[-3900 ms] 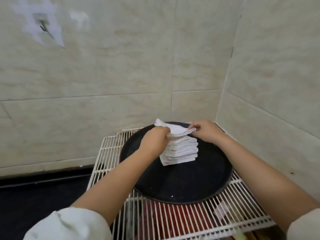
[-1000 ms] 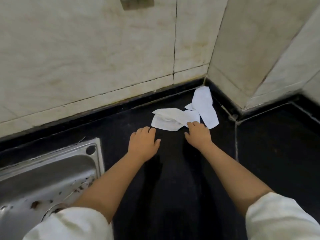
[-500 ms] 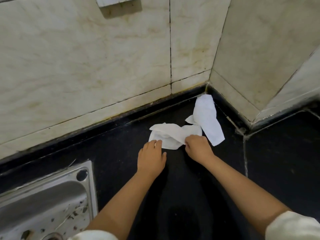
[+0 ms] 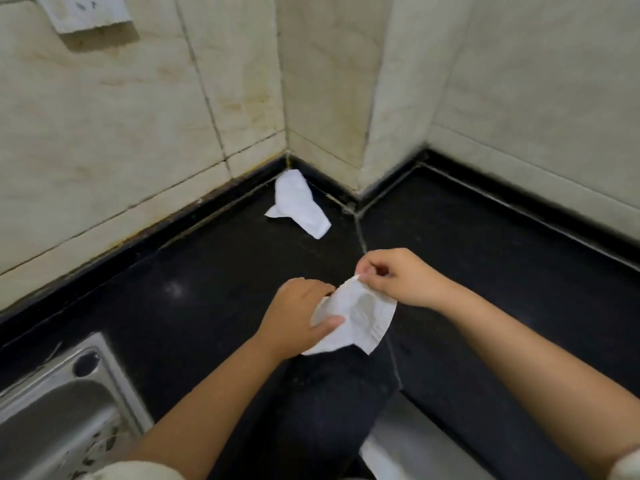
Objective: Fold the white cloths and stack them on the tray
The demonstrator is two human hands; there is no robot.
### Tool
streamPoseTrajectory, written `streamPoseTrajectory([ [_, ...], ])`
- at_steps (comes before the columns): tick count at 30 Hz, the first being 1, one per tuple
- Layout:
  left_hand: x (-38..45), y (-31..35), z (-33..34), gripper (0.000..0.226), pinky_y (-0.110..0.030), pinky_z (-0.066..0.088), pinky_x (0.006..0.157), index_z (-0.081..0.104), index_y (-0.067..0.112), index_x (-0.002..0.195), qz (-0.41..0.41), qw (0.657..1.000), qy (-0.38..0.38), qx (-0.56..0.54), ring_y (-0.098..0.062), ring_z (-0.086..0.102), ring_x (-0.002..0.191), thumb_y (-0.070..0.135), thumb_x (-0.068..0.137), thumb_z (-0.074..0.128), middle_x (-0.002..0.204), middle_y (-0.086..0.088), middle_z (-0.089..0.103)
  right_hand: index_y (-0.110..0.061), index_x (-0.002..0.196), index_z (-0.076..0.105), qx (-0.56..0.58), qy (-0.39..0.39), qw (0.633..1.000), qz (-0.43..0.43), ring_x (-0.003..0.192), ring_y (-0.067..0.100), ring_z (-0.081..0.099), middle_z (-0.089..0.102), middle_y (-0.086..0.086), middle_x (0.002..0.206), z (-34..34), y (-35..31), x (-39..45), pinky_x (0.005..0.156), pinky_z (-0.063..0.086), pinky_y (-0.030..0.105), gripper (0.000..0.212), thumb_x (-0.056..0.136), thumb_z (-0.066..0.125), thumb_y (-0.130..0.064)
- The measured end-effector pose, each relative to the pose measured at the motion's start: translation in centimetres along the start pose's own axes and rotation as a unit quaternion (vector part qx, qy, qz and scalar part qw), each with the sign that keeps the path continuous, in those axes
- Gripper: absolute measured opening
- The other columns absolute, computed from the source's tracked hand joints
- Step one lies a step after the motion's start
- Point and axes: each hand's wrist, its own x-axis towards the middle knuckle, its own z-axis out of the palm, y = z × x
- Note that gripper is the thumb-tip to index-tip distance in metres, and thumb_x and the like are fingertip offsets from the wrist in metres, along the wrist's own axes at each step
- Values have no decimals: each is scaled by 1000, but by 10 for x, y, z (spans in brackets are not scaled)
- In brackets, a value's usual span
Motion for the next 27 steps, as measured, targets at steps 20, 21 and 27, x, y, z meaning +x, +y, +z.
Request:
streamPoseTrajectory([
  [20, 110, 213, 130, 21, -29, 41, 45, 51, 14, 54, 146, 979, -103, 98, -18, 53, 45, 19, 67, 35, 51, 2, 50, -15, 81, 65, 42, 142, 962, 230, 63, 8, 50, 58, -6, 66, -110, 121, -225, 61, 41, 20, 7, 84, 60, -10],
  [21, 122, 219, 134, 21, -32, 44, 54, 55, 12, 62, 143, 977, -111, 116, -23, 58, 56, 17, 73, 38, 60, -2, 57, -16, 82, 65, 28, 157, 959, 234, 64, 7, 51, 58, -8, 66, -120, 130, -233, 62, 42, 21, 9, 84, 60, -9],
  [27, 188, 253, 136, 15, -40, 41, 78, 57, 4, 97, 107, 979, -134, 114, -36, 58, 94, 10, 85, 49, 99, -17, 63, -7, 97, 68, -84, 286, 928, 225, 80, 11, 53, 59, -2, 82, -178, 169, -261, 64, 36, 20, 18, 84, 56, -5],
])
